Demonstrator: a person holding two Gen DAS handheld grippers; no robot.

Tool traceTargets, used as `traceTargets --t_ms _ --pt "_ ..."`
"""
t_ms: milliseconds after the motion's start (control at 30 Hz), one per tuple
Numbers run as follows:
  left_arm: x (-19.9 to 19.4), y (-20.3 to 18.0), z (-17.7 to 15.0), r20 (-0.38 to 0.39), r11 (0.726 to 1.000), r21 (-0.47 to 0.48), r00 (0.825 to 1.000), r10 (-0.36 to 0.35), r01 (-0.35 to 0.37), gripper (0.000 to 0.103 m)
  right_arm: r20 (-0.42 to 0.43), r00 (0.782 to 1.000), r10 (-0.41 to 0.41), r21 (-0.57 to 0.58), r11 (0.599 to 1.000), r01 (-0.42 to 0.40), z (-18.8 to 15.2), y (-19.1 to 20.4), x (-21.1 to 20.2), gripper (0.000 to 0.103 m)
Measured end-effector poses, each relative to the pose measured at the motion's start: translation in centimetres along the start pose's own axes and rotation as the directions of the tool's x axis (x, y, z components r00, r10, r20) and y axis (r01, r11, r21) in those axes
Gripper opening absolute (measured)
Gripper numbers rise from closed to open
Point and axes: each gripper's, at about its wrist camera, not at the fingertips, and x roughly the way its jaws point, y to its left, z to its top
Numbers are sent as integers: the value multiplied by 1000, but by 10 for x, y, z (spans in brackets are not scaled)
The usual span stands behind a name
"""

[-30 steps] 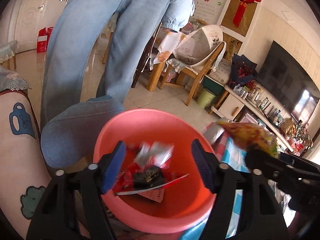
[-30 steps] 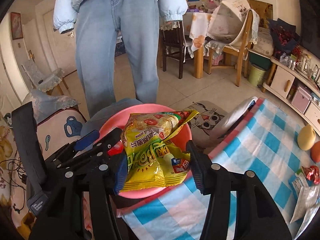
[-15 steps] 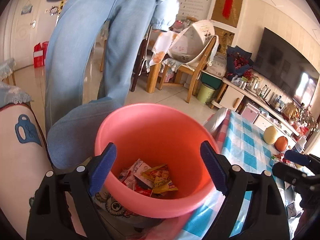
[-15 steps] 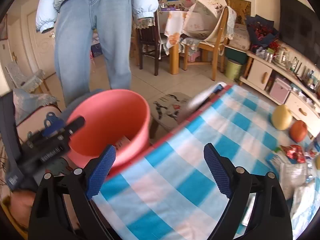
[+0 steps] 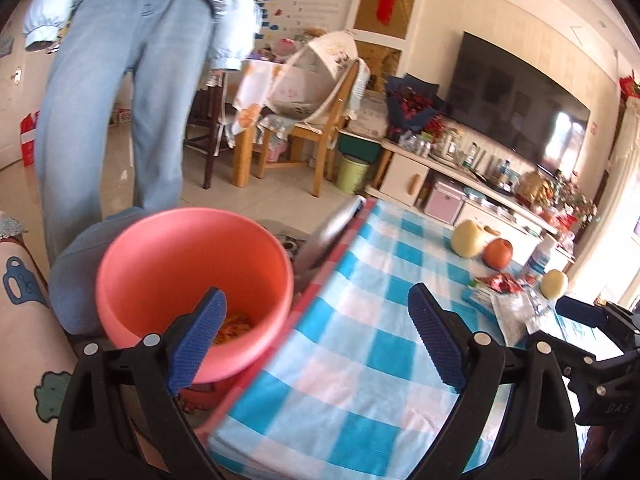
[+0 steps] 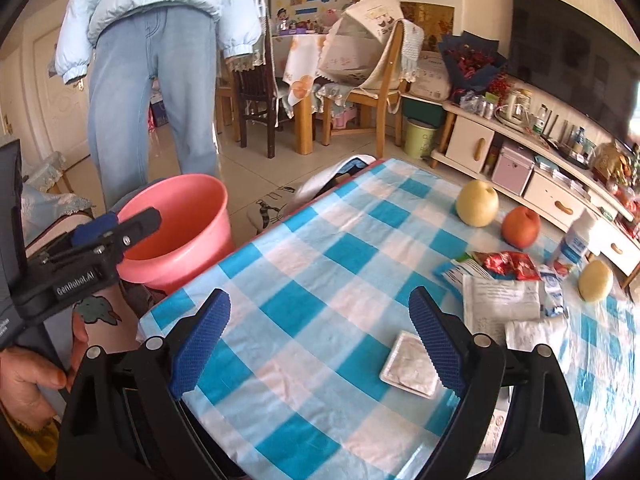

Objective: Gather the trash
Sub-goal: 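Move both tools back over the table toward the foil tray and white milk packet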

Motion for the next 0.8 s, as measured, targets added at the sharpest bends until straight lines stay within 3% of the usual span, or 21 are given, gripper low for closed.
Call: traceTargets --t_ms 167,400,633,800 --pt "1 -30 -13 -28 998 28 998 -63 64 93 25 999 -25 29 999 24 -9 -22 -13 90" --pt "15 -54 -35 -108 992 -13 986 -127 126 93 33 998 -46 100 994 43 -18 -52 -25 94" --pt "29 -66 -54 -158 990 -26 978 -138 136 93 33 998 -62 169 984 55 -27 -81 -37 94" --pt "30 -72 -57 -142 990 -19 980 -142 141 93 29 997 -68 192 979 61 -29 -92 -41 94"
